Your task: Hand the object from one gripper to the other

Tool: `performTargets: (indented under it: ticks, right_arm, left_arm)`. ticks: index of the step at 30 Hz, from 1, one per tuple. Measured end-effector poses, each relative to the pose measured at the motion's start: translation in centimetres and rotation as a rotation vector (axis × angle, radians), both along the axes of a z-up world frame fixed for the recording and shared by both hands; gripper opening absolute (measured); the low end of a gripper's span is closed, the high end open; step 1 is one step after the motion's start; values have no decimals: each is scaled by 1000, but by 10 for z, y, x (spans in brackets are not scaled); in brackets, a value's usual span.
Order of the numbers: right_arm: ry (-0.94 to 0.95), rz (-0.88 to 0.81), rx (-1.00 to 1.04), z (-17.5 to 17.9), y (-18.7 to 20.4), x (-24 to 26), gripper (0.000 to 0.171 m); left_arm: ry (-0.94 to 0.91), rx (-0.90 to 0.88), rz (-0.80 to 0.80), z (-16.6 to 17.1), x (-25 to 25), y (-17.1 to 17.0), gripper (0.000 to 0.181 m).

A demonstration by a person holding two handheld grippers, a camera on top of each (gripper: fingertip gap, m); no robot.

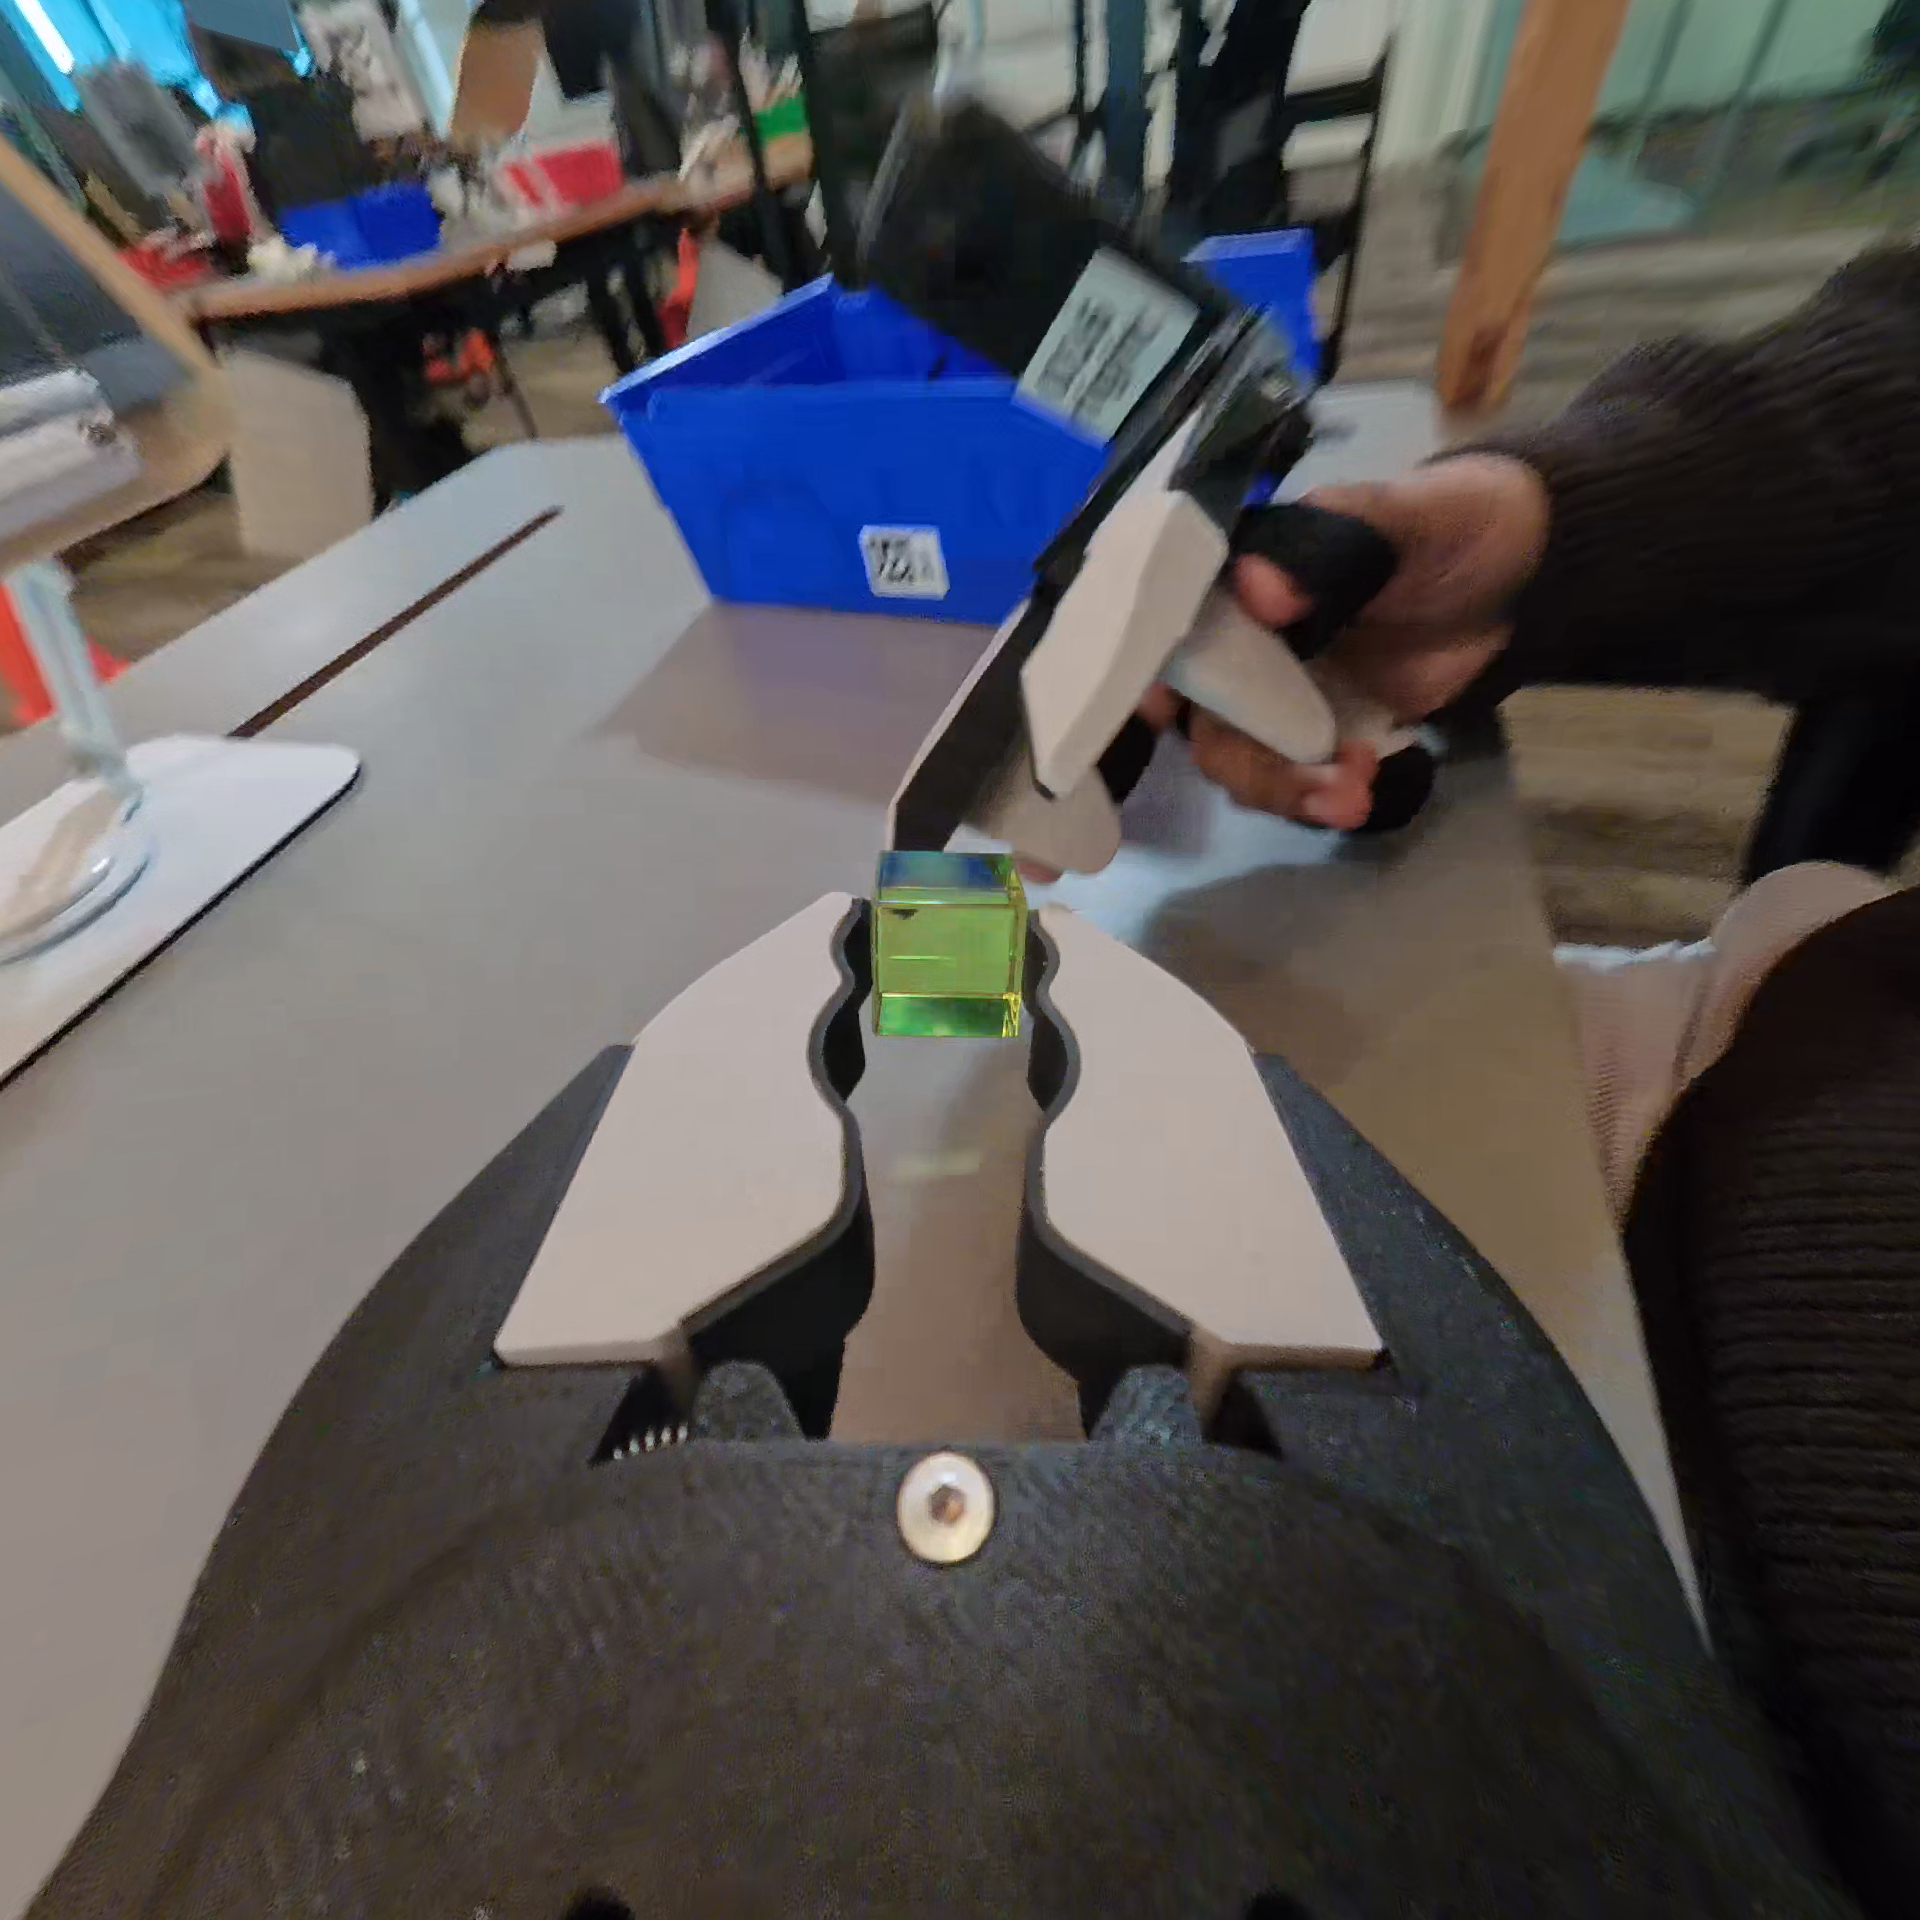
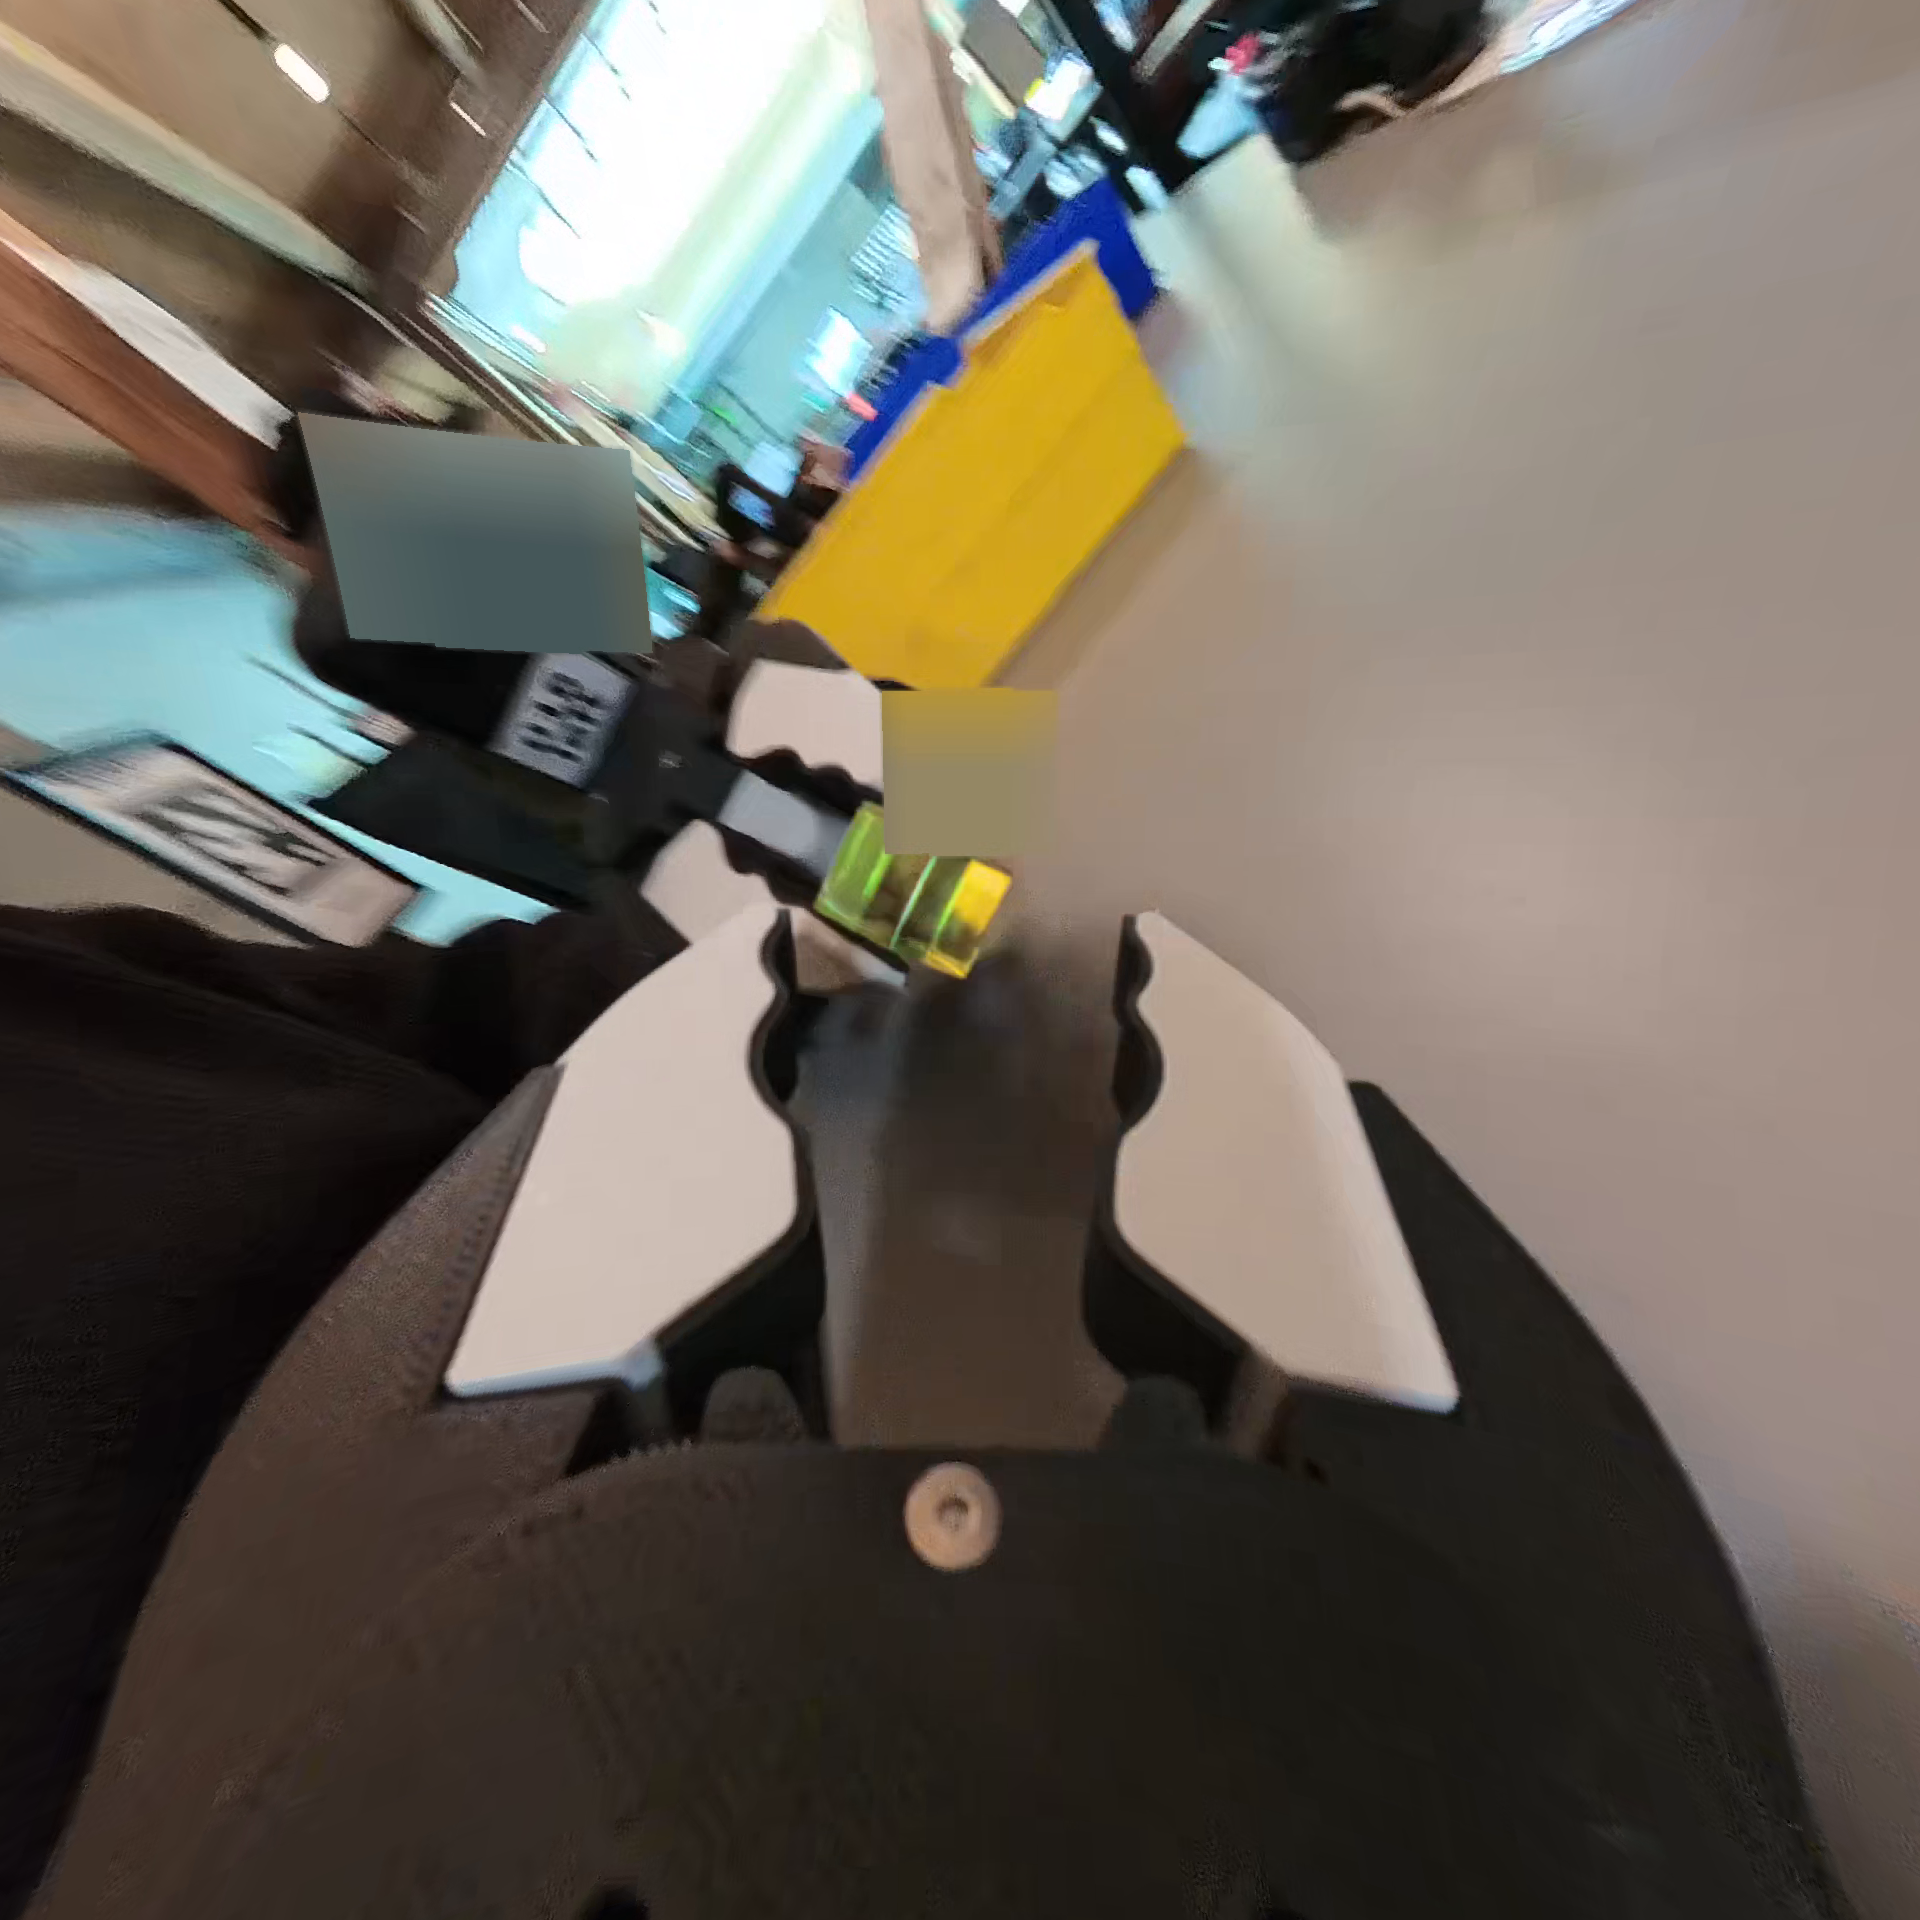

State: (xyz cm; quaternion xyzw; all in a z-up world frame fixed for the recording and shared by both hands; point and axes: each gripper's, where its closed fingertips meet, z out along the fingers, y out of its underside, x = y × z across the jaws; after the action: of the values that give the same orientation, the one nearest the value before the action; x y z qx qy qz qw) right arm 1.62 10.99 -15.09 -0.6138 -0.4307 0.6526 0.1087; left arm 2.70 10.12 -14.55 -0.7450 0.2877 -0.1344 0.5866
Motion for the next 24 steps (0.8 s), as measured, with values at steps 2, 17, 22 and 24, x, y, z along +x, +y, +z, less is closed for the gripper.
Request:
performTargets:
  ticks: [2, 17, 22, 24]
  right_arm:
    - [-62, -29, 164, -10, 1, -1, 56]
    - [-168, -28, 370, -25, -21, -6, 42]
    - [-169, -42, 367, -24, -18, -5, 29]
    - [-168, -39, 350, -24, -19, -5, 29]
  left_arm:
    - [123, -31, 58, -12, -6, 3, 28]
    - [745, 9, 185, -34, 6, 3, 29]
    - [710, 36, 183, -28, 9, 2, 29]
    - [682, 38, 177, -27, 10, 2, 29]
